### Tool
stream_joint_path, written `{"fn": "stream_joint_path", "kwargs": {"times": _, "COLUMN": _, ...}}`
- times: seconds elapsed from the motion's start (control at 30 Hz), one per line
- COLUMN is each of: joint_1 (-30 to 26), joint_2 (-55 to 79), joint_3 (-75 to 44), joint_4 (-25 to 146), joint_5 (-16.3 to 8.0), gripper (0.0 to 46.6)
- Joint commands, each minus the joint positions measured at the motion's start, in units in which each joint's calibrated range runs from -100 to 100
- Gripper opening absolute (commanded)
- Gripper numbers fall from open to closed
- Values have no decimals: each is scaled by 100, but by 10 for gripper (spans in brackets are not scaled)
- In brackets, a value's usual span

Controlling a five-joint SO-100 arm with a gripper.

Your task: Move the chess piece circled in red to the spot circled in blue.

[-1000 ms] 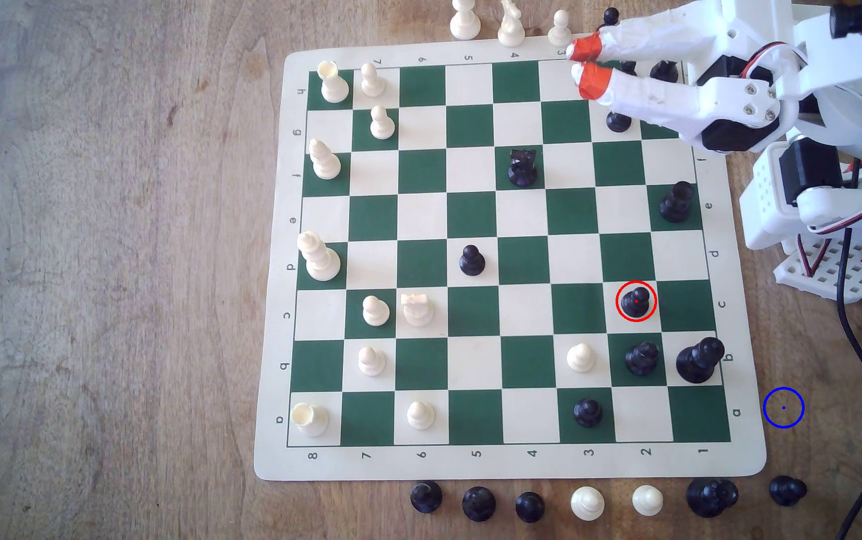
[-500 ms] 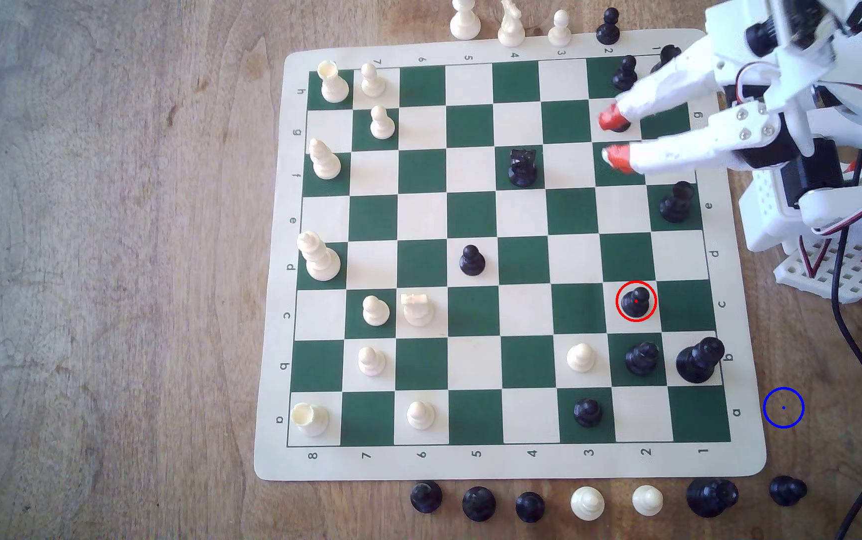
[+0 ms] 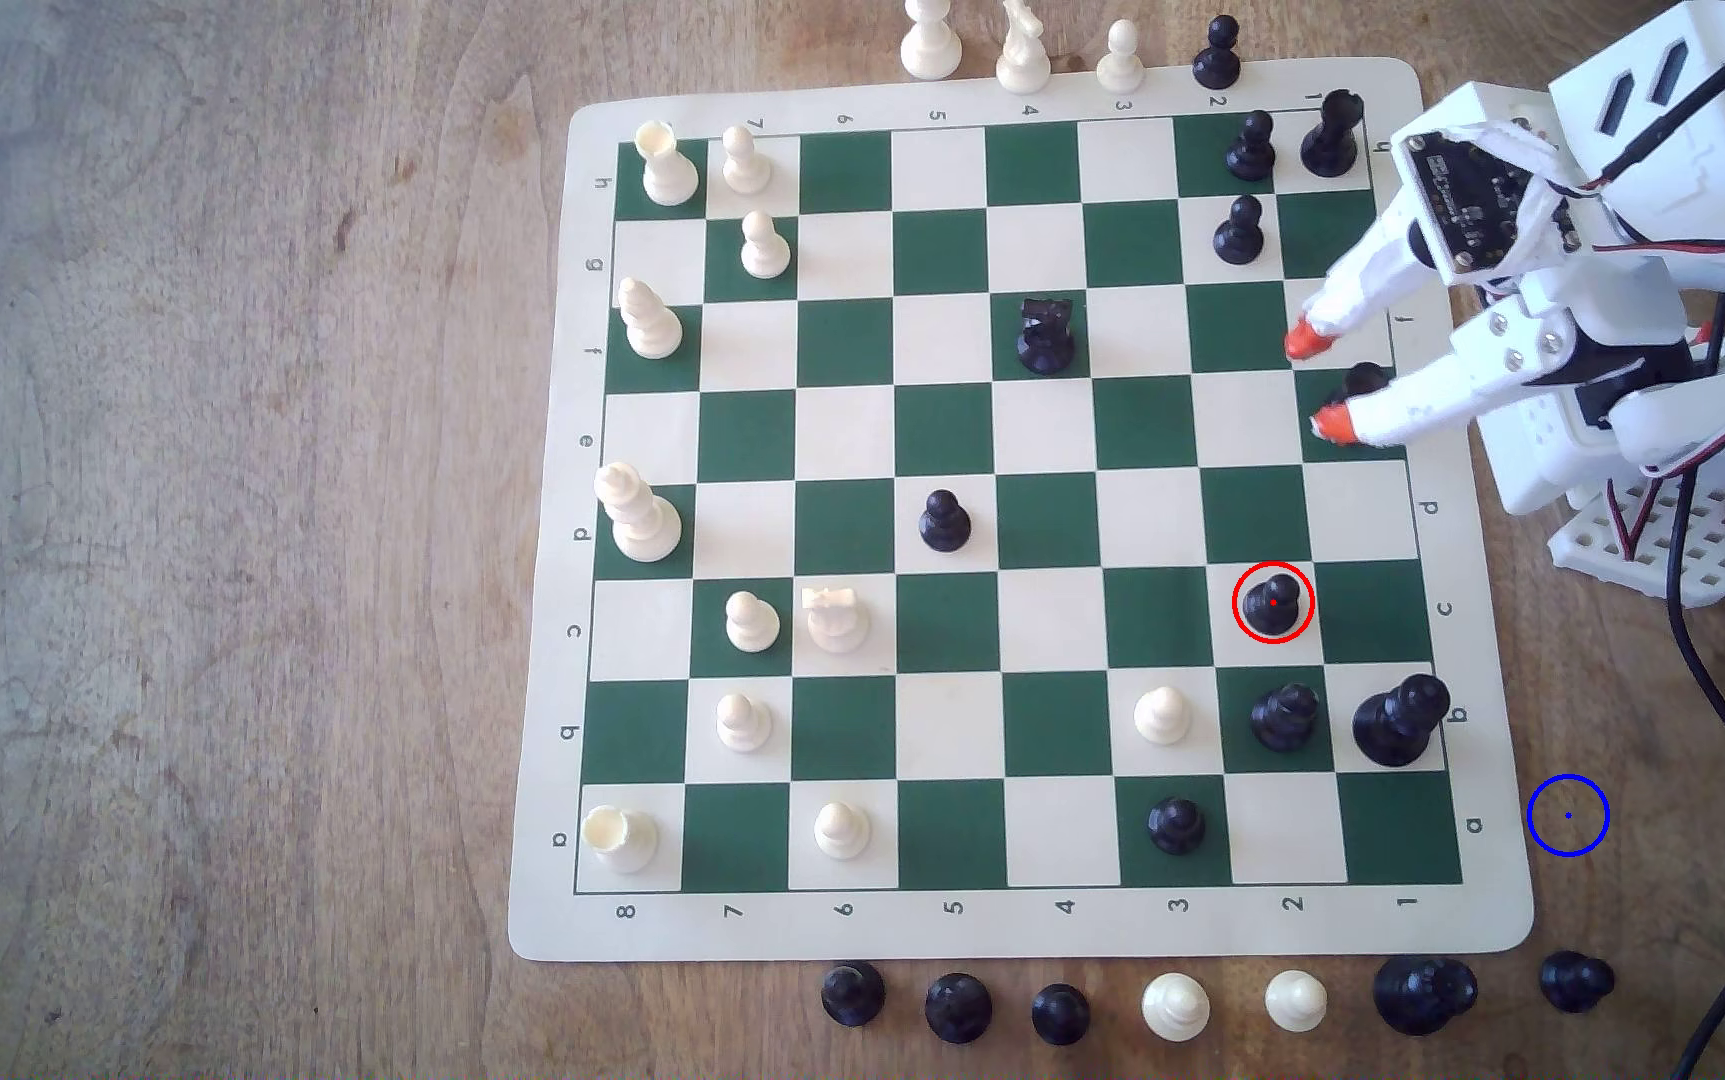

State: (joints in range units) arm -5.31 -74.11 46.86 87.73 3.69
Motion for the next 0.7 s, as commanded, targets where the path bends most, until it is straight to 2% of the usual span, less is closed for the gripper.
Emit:
{"fn": "stream_joint_path", "kwargs": {"times": 0.0, "joint_1": -560, "joint_2": 43, "joint_3": -26, "joint_4": -10, "joint_5": -127, "gripper": 173}}
{"fn": "stream_joint_path", "kwargs": {"times": 0.07, "joint_1": -576, "joint_2": 263, "joint_3": -26, "joint_4": -18, "joint_5": -83, "gripper": 181}}
{"fn": "stream_joint_path", "kwargs": {"times": 0.2, "joint_1": -451, "joint_2": 815, "joint_3": 1, "joint_4": 23, "joint_5": 156, "gripper": 133}}
{"fn": "stream_joint_path", "kwargs": {"times": 0.3, "joint_1": -333, "joint_2": 934, "joint_3": 237, "joint_4": -149, "joint_5": 249, "gripper": 127}}
{"fn": "stream_joint_path", "kwargs": {"times": 0.5, "joint_1": -388, "joint_2": 1316, "joint_3": 328, "joint_4": -83, "joint_5": 269, "gripper": 105}}
{"fn": "stream_joint_path", "kwargs": {"times": 0.57, "joint_1": -404, "joint_2": 1554, "joint_3": 328, "joint_4": -75, "joint_5": 244, "gripper": 131}}
{"fn": "stream_joint_path", "kwargs": {"times": 0.67, "joint_1": -466, "joint_2": 1825, "joint_3": 255, "joint_4": -124, "joint_5": 161, "gripper": 128}}
